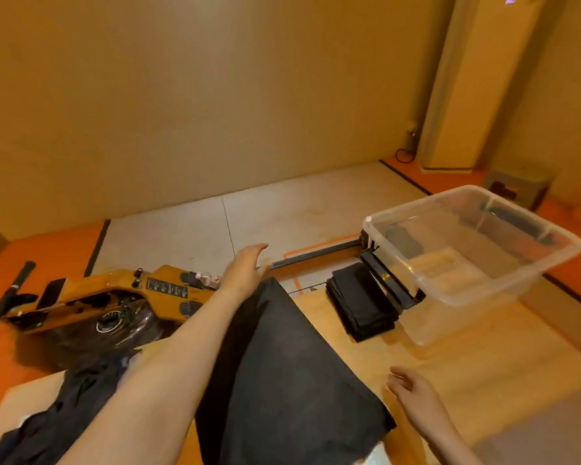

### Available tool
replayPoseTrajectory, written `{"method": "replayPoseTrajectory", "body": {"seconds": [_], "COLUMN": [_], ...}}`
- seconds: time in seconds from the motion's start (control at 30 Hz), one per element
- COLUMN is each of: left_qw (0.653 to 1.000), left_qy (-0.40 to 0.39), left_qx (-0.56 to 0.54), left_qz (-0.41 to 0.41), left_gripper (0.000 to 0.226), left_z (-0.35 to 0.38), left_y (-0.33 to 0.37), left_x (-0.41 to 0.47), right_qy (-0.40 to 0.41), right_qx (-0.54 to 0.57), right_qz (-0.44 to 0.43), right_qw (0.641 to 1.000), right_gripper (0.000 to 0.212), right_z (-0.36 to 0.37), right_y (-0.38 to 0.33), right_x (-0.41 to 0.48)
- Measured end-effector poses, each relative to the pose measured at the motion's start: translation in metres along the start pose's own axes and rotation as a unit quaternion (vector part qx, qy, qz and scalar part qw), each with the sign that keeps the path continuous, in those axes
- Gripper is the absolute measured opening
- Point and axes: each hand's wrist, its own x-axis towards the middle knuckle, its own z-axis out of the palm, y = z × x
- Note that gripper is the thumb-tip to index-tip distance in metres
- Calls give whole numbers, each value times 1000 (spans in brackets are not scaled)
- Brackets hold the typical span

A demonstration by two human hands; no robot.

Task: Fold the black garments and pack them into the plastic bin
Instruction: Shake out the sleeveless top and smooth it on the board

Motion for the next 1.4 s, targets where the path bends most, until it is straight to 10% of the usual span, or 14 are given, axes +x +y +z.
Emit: {"method": "replayPoseTrajectory", "body": {"seconds": [0.23,0.5,0.8,1.13,1.4], "left_qw": [994,965,961,959,961], "left_qy": [-52,-47,-103,-175,-162], "left_qx": [42,110,203,218,222], "left_qz": [-91,-235,-156,-41,-29], "left_gripper": [65,62,71,122,125], "left_z": [111,172,142,138,133], "left_y": [-21,-24,-87,-88,-90], "left_x": [-136,-272,-305,-399,-409], "right_qy": [27,-44,-38,-157,-117], "right_qx": [-210,-502,-453,-539,-522], "right_qz": [-121,-277,-225,-423,-440], "right_qw": [970,818,861,712,721], "right_gripper": [50,58,64,116,130], "right_z": [31,82,108,63,56], "right_y": [44,73,109,153,157], "right_x": [7,38,-19,-19,-18]}}
